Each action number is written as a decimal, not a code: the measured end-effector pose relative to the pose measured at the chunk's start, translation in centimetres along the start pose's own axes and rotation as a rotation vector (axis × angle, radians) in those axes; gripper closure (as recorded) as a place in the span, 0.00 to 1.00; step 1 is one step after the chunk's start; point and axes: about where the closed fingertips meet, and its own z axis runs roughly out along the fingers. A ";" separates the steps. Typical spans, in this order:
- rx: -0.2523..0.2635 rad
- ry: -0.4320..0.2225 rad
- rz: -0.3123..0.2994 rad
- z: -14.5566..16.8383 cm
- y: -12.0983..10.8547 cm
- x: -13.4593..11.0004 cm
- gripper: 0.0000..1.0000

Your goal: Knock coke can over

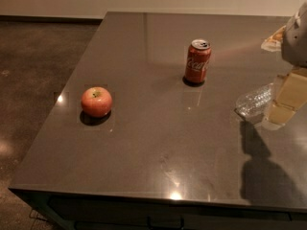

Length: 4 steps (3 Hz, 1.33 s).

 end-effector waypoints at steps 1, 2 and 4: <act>0.000 0.000 0.000 0.0 0.0 0.0 0.00; 0.008 0.002 0.015 0.1 -0.3 -0.2 0.00; 0.025 -0.042 0.120 1.7 -3.6 -1.0 0.00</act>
Offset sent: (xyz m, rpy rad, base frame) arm 0.0082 0.0018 -0.0051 0.0006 0.0107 -0.0376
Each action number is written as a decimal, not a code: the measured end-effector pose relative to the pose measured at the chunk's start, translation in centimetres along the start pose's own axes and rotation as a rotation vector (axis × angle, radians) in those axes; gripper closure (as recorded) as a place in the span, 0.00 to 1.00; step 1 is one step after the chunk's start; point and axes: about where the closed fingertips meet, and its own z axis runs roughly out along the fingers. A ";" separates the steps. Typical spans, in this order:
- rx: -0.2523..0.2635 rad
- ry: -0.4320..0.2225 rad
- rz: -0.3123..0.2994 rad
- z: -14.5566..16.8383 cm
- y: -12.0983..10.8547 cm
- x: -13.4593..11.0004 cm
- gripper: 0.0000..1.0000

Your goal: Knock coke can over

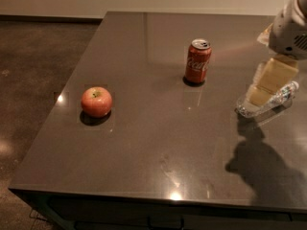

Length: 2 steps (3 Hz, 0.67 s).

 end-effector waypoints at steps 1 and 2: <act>0.029 -0.066 0.129 1.8 -3.7 -0.6 0.00; 0.066 -0.113 0.207 3.6 -6.7 -1.4 0.00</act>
Offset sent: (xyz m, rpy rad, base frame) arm 0.1193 -0.0138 -0.0200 0.2174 -0.1225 -0.2767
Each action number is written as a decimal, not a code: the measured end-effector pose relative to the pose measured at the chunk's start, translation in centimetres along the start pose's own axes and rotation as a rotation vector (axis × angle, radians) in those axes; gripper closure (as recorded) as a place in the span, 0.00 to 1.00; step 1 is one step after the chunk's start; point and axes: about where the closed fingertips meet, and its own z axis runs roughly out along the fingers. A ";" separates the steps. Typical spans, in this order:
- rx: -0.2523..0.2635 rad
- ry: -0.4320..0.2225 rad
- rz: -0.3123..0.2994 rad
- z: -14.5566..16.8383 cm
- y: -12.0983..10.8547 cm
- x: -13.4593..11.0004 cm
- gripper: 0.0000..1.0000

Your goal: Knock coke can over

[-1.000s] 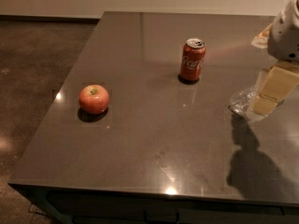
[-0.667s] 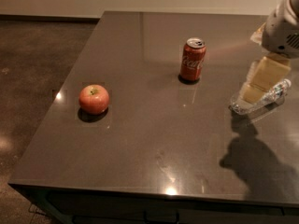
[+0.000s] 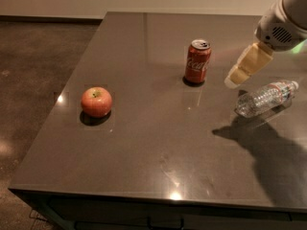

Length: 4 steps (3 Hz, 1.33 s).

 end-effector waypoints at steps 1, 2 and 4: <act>0.027 -0.051 0.062 2.1 -2.1 -1.1 0.00; 0.043 -0.098 0.105 4.2 -3.7 -2.3 0.00; 0.028 -0.163 0.169 8.2 -5.4 -4.7 0.00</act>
Offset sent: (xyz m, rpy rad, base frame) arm 0.0907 0.0099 -0.0294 0.1637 -0.1055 -0.1337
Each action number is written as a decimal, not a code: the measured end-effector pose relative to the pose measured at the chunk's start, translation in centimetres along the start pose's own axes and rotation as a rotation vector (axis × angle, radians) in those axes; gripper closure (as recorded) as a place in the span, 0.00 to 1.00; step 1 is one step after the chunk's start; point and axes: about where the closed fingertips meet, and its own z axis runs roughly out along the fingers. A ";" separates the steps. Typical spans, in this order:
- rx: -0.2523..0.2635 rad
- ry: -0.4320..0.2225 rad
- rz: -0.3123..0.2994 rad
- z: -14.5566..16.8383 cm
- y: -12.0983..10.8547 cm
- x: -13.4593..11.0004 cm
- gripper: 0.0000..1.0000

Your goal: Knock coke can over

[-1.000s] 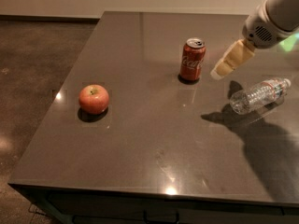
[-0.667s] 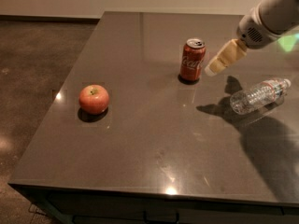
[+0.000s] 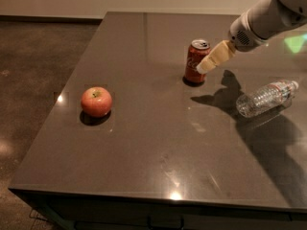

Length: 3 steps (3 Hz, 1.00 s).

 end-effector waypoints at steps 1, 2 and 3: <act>-0.035 -0.034 0.030 1.3 0.3 -0.8 0.00; -0.064 -0.070 0.037 1.8 1.1 -1.7 0.00; -0.086 -0.097 0.041 2.3 1.9 -2.2 0.00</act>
Offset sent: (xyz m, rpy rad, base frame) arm 0.0100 0.0361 -0.0029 0.1537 -0.0086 0.0375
